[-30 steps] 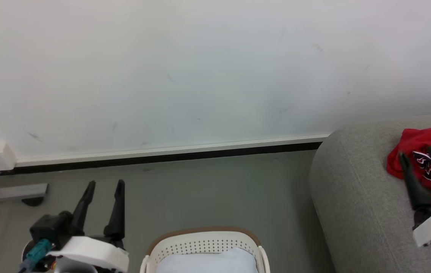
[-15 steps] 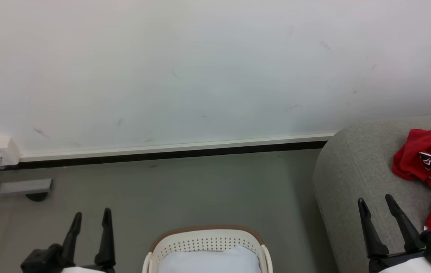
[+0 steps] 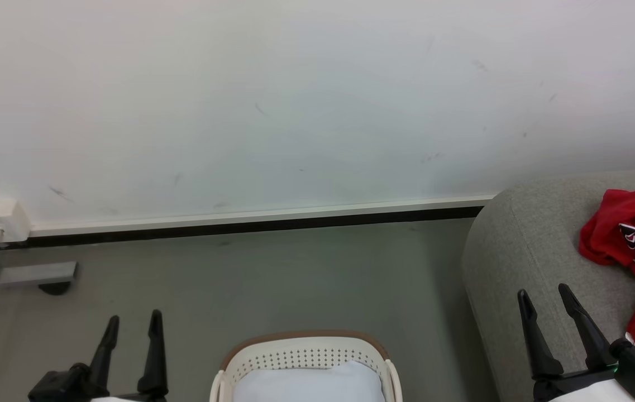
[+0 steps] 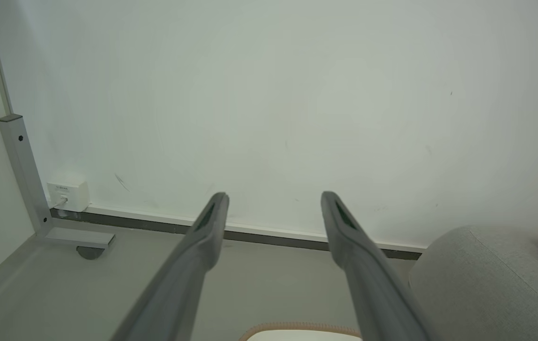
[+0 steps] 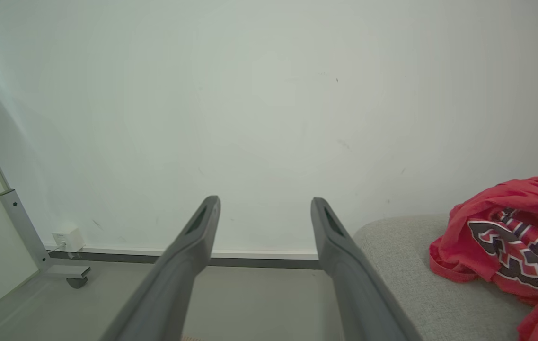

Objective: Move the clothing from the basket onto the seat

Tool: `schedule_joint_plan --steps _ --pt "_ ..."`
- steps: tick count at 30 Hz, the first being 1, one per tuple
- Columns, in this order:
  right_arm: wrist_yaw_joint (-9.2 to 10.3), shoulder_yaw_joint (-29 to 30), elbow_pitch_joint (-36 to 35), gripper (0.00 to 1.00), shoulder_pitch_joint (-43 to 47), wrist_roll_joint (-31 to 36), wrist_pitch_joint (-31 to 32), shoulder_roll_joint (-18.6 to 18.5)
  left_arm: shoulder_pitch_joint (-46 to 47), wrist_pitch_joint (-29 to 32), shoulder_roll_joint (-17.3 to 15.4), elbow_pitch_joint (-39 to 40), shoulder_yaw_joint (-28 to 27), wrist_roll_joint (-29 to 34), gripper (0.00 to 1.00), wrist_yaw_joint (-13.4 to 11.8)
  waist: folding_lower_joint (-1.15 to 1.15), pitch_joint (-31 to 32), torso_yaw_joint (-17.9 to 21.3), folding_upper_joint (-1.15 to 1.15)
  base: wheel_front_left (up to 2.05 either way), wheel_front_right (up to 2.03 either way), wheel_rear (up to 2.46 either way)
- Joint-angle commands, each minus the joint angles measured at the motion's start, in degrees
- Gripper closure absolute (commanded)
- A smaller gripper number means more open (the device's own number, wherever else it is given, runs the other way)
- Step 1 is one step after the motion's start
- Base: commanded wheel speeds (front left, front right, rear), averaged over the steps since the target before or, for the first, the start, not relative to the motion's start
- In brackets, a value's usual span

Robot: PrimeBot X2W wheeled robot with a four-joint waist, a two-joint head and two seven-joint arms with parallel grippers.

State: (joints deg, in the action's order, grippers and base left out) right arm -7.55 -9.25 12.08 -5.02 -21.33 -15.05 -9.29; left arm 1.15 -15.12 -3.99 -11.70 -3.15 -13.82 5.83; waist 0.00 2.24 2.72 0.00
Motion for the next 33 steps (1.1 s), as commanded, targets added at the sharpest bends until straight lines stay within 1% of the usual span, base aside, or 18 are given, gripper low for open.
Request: schedule_joint_plan --steps 1,9,16,17,20,33 --pt "0.13 0.01 -0.28 0.00 0.70 0.00 -0.16 -0.05 0.29 -0.03 0.12 -0.24 -0.21 0.87 0.00 0.14 0.00 -0.02 0.05 0.00 0.00 0.00 0.00" --pt "0.13 0.27 -0.22 0.00 0.72 -0.07 -0.17 0.26 0.72 -0.04 0.68 -0.80 -0.99 1.64 0.00 1.13 0.00 -0.17 0.33 0.00 0.00 0.00 0.00" --pt "0.13 0.45 0.25 0.00 0.78 -0.06 -0.17 0.35 0.83 -0.04 0.88 -1.51 -1.12 1.58 0.00 1.44 0.00 -0.01 0.36 0.00 0.00 0.00 0.00" --pt "0.00 0.26 0.09 1.00 0.10 -0.01 0.00 0.30 0.42 0.00 0.99 -1.43 -0.91 1.39 1.00 1.29 0.00 -0.01 0.36 0.00 0.00 0.00 0.00" --pt "0.00 0.03 1.24 1.00 0.87 -0.06 0.13 0.60 -0.42 0.06 1.42 -2.80 -0.69 1.35 1.00 1.25 0.00 0.00 0.36 0.00 0.00 0.00 0.00" --pt "0.01 2.54 1.27 1.00 0.46 -12.63 3.64 1.41 0.86 4.07 1.34 -2.93 -1.45 -12.49 1.00 1.33 0.00 -0.25 0.04 0.00 0.00 0.00 0.00"
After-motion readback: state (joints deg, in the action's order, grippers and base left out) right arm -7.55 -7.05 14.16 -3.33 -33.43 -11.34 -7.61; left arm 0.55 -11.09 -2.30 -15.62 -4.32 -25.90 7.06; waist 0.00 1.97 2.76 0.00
